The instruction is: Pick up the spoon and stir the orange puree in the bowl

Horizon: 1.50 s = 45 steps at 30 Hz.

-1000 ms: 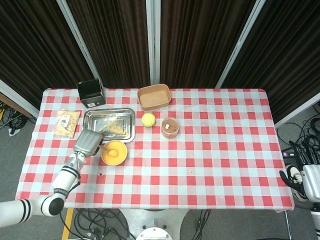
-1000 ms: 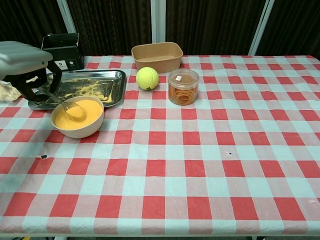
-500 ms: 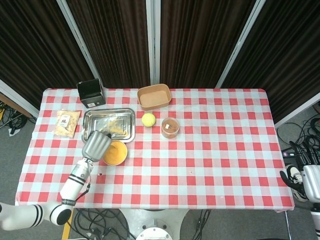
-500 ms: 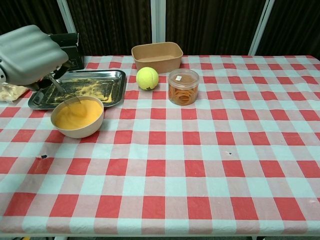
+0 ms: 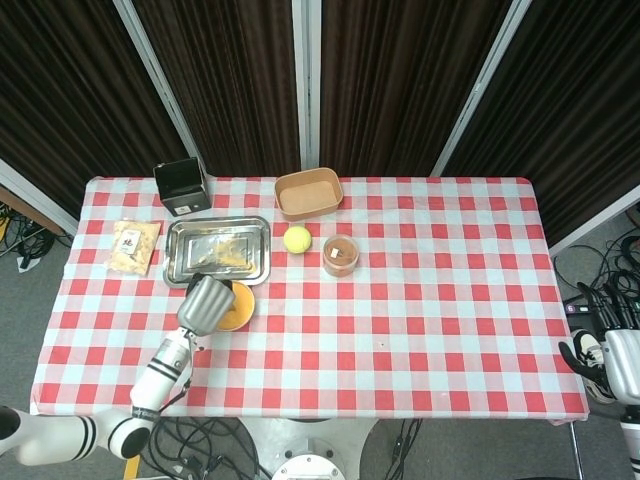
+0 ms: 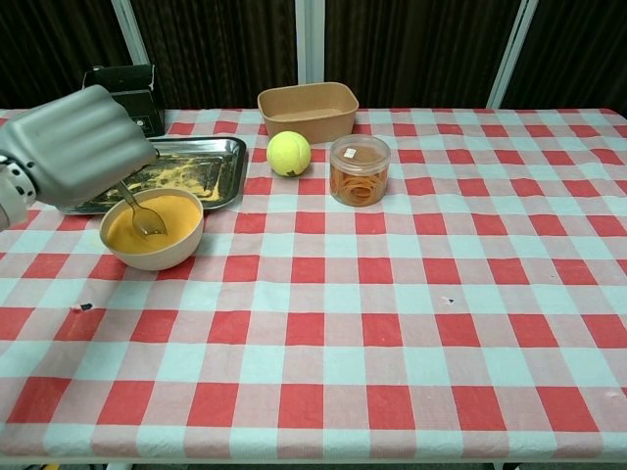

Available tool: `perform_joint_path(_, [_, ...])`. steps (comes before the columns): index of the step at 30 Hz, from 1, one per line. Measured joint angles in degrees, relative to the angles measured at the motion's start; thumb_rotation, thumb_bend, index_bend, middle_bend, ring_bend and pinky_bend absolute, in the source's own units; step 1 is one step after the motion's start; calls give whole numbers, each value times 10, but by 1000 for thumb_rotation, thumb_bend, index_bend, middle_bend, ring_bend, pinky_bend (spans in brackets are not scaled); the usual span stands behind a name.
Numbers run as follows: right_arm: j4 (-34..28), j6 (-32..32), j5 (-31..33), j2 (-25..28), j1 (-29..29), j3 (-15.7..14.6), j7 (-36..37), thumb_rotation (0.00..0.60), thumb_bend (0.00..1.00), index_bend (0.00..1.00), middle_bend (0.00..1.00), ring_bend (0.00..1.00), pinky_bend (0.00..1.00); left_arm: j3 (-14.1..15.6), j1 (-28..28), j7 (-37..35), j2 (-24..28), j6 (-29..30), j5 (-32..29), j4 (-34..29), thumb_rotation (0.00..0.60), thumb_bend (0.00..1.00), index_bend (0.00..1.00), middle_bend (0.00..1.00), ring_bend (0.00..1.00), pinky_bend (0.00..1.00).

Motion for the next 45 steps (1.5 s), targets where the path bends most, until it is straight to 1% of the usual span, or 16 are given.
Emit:
perform_joint_path(4, [0,3,1,1,-2,1,0,600,235,0,136,0,84,-25,5,-1,-1,9,-13,6,600,450,693,949,927,978])
perform_joint_path(7, [-1,6,-1,1,-2,1,0,600,235,0,136,0,84,-36,8,-1,5,18,-17,3,600,450,693,949,927,978])
perform_joint_path(11, [-3,9,-4,2,-4,0,-2,600,235,0,136,0,84,-43,12,1,16,28,-17,-19,600,450,693,950,927,978])
perform_joint_path(14, [-3,10,-4,2,-5,0,-2,600,235,0,136,0,84,-39,16,10,22,38,-3,-34,600,450,693,950,927,978])
perform_joint_path(16, [-4,10,-4,2,-5,0,-3,600,235,0,136,0,84,-31,18,20,23,38,7,-40,600,450,693,950,927,978])
perform_joint_path(19, [-6,11,-6,3,-5,-1,-5,600,235,0,136,0,84,-19,19,34,16,37,24,-36,600,450,693,950,927,978])
perform_joint_path(22, [-8,13,-5,5,-6,0,-7,600,235,0,136,0,84,-12,21,48,9,31,30,-27,600,450,693,951,927,979])
perform_joint_path(27, [-10,13,-6,5,-6,0,-9,600,235,0,136,0,84,-16,22,65,-1,24,25,-15,600,450,693,952,927,979])
perform_joint_path(33, [-11,12,-6,5,-5,0,-10,600,235,0,136,0,84,-24,25,100,-4,20,4,-27,600,449,693,952,927,978])
perform_joint_path(36, [-11,12,-6,5,-5,0,-10,600,235,0,136,0,84,-33,25,93,-4,19,-1,-26,600,449,694,952,927,978])
perform_joint_path(40, [-11,13,-4,6,-6,1,-10,600,235,0,136,0,84,-53,25,63,3,25,-3,-29,600,450,693,952,927,979])
perform_joint_path(45, [-10,12,-5,5,-6,1,-8,600,235,0,136,0,84,-67,25,26,13,22,-6,-38,600,449,693,952,927,978])
